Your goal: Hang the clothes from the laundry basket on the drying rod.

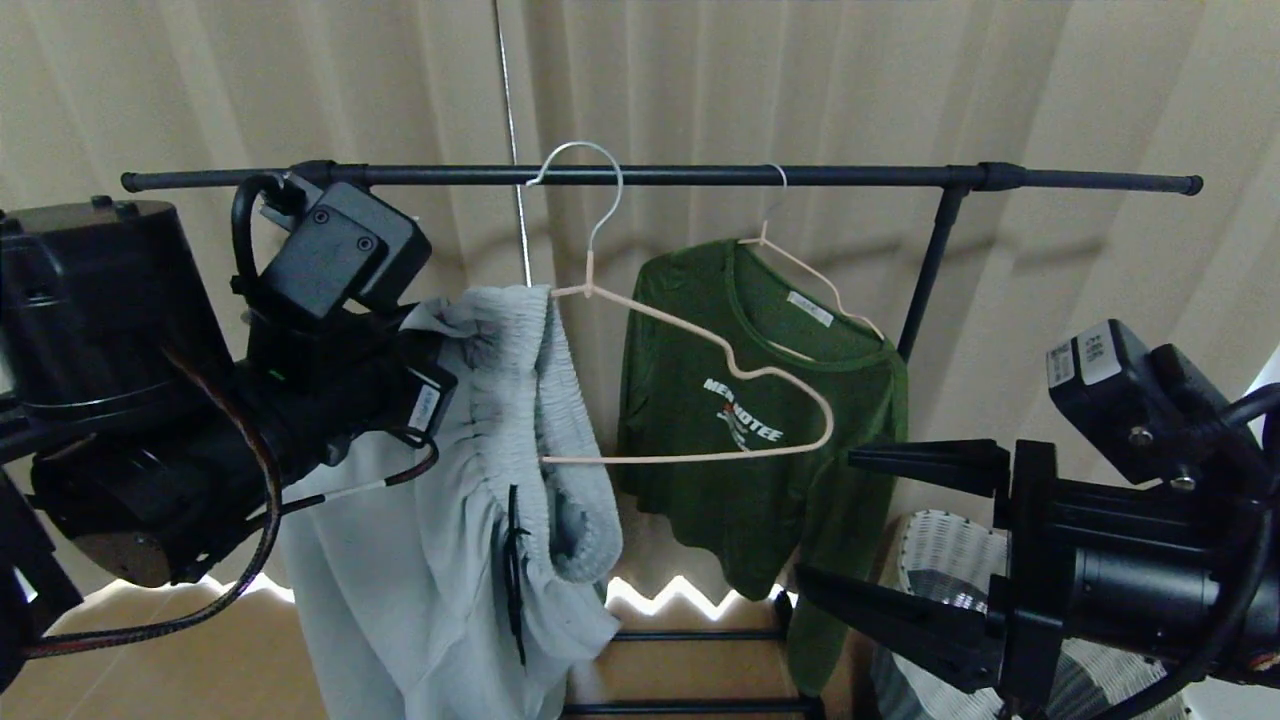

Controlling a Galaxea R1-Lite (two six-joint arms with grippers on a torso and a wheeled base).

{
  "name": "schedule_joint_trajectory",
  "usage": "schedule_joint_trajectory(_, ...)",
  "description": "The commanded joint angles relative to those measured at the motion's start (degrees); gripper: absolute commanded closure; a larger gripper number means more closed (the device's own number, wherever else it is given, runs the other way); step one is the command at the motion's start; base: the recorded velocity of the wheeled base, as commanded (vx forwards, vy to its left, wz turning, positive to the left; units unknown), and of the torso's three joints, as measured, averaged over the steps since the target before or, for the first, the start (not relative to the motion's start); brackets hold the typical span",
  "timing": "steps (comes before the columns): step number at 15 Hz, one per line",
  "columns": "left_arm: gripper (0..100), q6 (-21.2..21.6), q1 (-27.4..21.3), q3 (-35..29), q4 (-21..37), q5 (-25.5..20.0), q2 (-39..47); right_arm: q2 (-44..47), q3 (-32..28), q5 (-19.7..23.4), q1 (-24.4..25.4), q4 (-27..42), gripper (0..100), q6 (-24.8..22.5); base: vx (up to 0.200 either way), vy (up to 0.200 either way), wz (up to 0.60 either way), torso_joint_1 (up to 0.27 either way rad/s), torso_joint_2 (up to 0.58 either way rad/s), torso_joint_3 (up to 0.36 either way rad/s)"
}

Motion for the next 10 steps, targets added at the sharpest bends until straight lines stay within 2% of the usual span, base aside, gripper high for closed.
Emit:
schedule_joint_trajectory(1,100,-3.99,-1.94,-1.60,-0.09,-0.01,0.66,2.15,0.11,0.03,0.13,-0.05,0,0.05,0.000,0.000,0.00,0.000,0.00,0.000)
schedule_joint_trajectory(3,100,-8.74,-3.53,-3.79,-0.09,-0.01,0.66,3.03,-0.06,0.03,0.31,-0.23,0,0.05,0.000,0.000,0.00,0.000,0.00,0.000)
schedule_joint_trajectory(7,100,-14.36,-6.25,-7.13,0.17,-0.01,1.01,6.63,-0.32,0.03,1.80,-2.77,0,0.14,0.000,0.000,0.00,0.000,0.00,0.000)
schedule_joint_trajectory(10,100,-15.24,-8.27,-7.31,0.17,-0.01,1.10,10.85,-0.15,-1.64,1.80,-9.01,0,0.05,0.000,0.000,0.00,0.000,0.00,0.000)
